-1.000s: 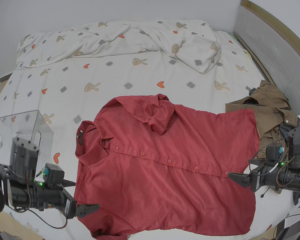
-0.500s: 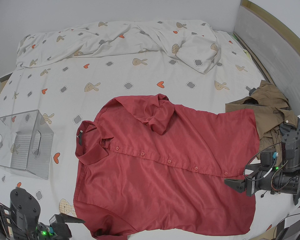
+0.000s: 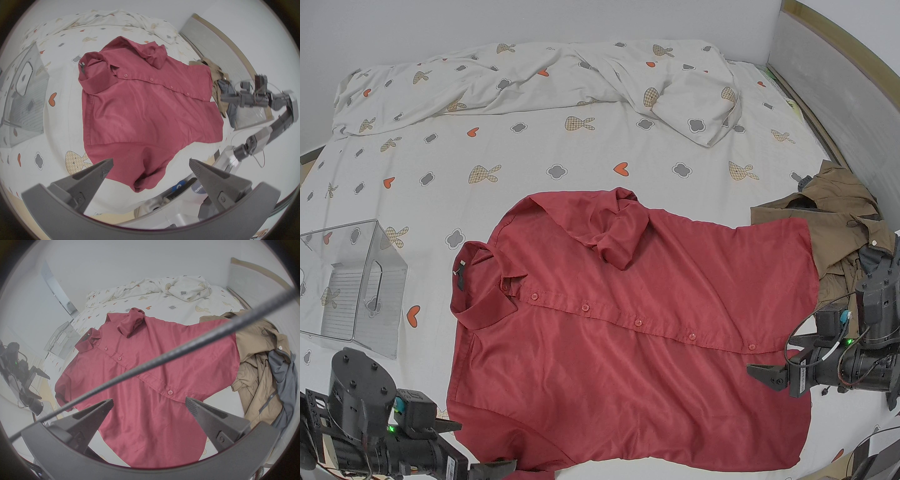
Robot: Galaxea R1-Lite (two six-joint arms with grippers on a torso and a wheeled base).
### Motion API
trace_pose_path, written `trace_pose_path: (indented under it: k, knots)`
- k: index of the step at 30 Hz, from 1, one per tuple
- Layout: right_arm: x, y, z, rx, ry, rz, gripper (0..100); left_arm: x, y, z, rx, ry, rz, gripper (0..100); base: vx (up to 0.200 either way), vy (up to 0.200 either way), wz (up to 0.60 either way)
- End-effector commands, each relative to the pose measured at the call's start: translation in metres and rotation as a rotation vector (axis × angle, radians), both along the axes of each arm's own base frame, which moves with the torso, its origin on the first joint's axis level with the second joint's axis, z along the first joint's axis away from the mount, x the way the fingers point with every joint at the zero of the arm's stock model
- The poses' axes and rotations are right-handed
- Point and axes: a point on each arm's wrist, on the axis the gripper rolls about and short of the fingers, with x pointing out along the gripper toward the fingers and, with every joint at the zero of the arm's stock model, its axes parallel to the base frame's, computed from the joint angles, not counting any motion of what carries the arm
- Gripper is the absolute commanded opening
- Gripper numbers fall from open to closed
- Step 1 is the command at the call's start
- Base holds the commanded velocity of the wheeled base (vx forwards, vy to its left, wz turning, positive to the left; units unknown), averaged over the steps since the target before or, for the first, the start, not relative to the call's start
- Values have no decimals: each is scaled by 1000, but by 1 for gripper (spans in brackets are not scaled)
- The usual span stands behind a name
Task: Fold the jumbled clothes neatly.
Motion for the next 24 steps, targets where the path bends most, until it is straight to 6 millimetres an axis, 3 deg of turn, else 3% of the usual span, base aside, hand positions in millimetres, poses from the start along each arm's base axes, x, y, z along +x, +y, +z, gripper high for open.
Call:
trace_pose_path:
  k: [1,3,9,20,24]
  knots:
    - [2,0,-5,-12,20,-4,100,19,-4,9,-58,18,121,100,0,0,0]
    - [2,0,-5,-12,20,-6,100,19,-5,9,-56,17,121,100,0,0,0]
    - [2,0,-5,-11,23,-8,100,19,-5,8,-51,20,120,100,-200,0,0]
    - [2,0,-5,0,26,-16,100,20,-7,8,-46,23,113,100,0,0,0]
    - [2,0,-5,0,26,-15,100,14,-9,5,42,-32,-27,100,0,0,0]
